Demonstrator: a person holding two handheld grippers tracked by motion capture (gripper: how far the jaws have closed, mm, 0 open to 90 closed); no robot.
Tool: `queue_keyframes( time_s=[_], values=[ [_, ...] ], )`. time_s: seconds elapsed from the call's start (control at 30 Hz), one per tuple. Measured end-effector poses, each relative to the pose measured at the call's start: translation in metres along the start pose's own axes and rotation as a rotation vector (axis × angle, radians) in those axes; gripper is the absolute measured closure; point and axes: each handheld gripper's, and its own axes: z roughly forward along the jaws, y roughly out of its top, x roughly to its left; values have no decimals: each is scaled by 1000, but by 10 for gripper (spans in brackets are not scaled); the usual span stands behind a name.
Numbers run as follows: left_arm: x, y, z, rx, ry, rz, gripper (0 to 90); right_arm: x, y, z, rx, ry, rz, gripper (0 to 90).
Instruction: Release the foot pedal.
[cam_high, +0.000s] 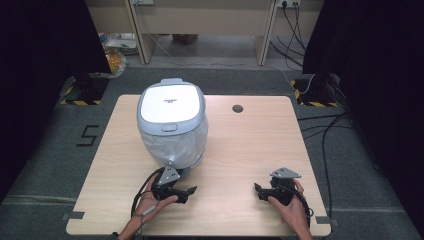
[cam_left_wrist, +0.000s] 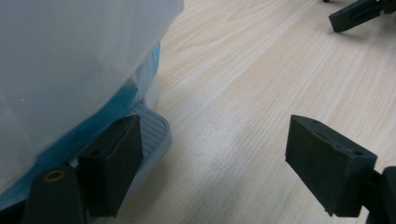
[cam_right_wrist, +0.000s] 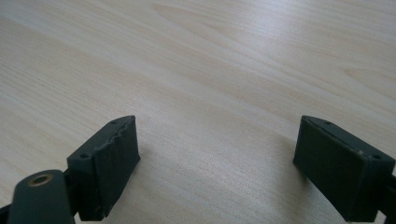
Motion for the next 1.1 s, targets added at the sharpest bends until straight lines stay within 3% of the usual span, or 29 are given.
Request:
queue_keyframes(
  time_s=[0.37,0.7,1.1],
  values=[
    [2,4,-18,-29,-6,-9,177,0,0,0,0,0,0,138],
    [-1,-11,-37,-32,8,-16,168,0,0,0,0,0,0,137],
    [-1,-34,-47,-8,10,-34,164,0,0,0,0,0,0,137]
  ],
)
